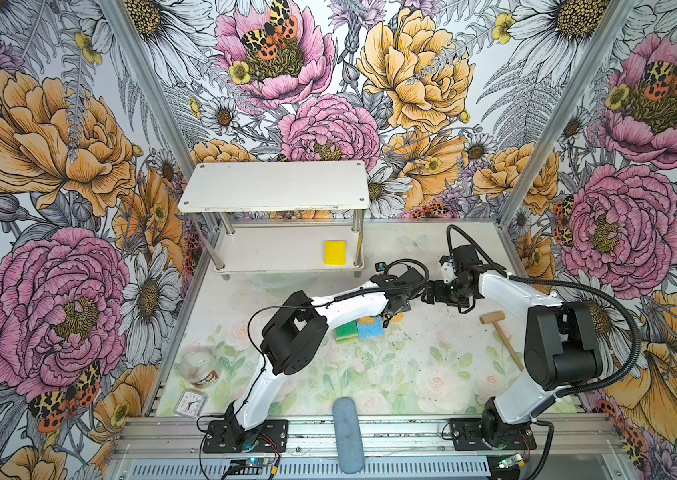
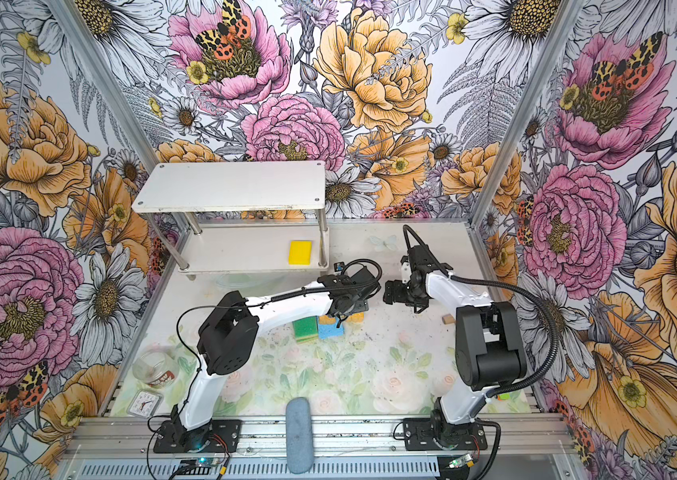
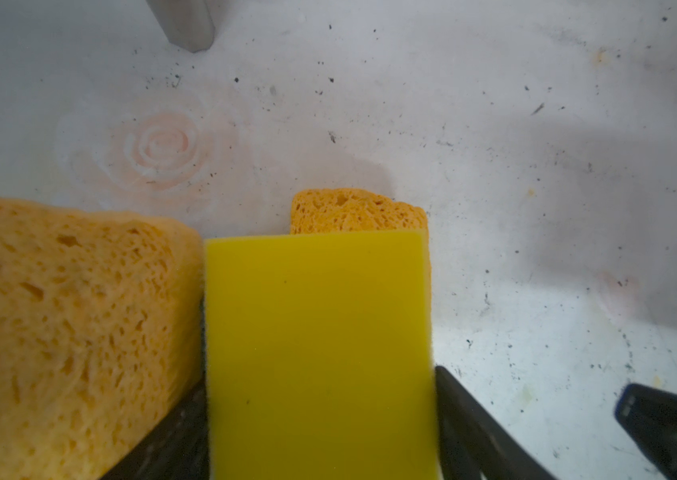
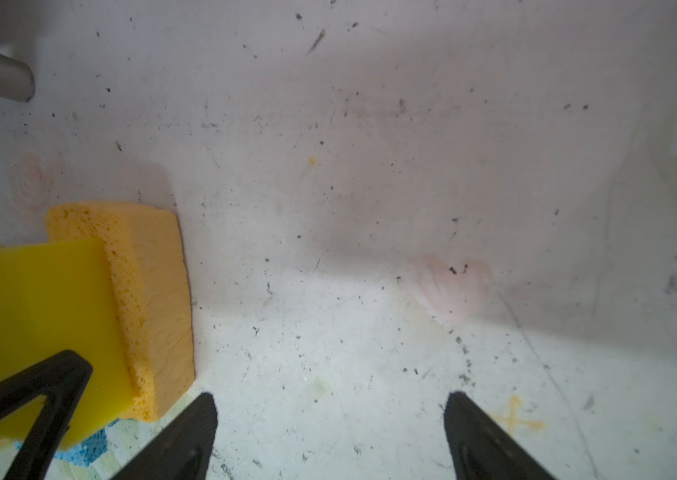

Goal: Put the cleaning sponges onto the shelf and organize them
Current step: 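Lower the left gripper around the yellow-orange sponge and close it, then lift the yellow-orange sponge with left gripper while right gripper draws back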

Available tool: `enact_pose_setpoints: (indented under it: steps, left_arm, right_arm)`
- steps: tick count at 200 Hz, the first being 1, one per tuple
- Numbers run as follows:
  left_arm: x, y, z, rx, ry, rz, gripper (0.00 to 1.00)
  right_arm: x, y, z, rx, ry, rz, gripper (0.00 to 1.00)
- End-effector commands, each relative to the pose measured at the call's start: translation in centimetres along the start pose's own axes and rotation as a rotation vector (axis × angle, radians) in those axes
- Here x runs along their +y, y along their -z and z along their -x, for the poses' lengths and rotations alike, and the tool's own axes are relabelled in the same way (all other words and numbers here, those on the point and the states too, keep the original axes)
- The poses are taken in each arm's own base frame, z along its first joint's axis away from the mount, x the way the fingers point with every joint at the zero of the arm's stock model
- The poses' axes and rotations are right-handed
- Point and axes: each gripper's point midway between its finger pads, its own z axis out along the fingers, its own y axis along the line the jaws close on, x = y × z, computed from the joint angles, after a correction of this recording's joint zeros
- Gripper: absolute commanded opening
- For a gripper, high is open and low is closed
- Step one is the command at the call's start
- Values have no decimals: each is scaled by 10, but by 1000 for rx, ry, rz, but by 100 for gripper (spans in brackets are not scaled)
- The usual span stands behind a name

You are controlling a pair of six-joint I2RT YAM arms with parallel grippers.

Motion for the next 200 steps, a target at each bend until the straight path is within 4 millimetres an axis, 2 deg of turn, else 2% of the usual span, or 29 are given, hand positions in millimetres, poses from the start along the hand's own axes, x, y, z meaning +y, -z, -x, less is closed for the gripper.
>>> enact_pose_setpoints:
  steps: [1,60,90,132,200]
  left_arm:
    - [12,-11,-17,47,-33,45,75]
    - [12,-12,-20,51,-40,45,71]
    - [10,-5,-14,27,-51,39,64]
    - [4,7,-6,-19,-77,27,59]
    - [3,23,6,-73,-97,21,58]
  right_arm:
    - [0,-4,3,-8,-4,12,88]
    - [0,-4,3,-8,-6,12,88]
    - [0,-3,4,-11,-6,13,87]
    - [0,-3,4,-12,-7,15,87]
    - [1,-3,6,-14,-9,22,87]
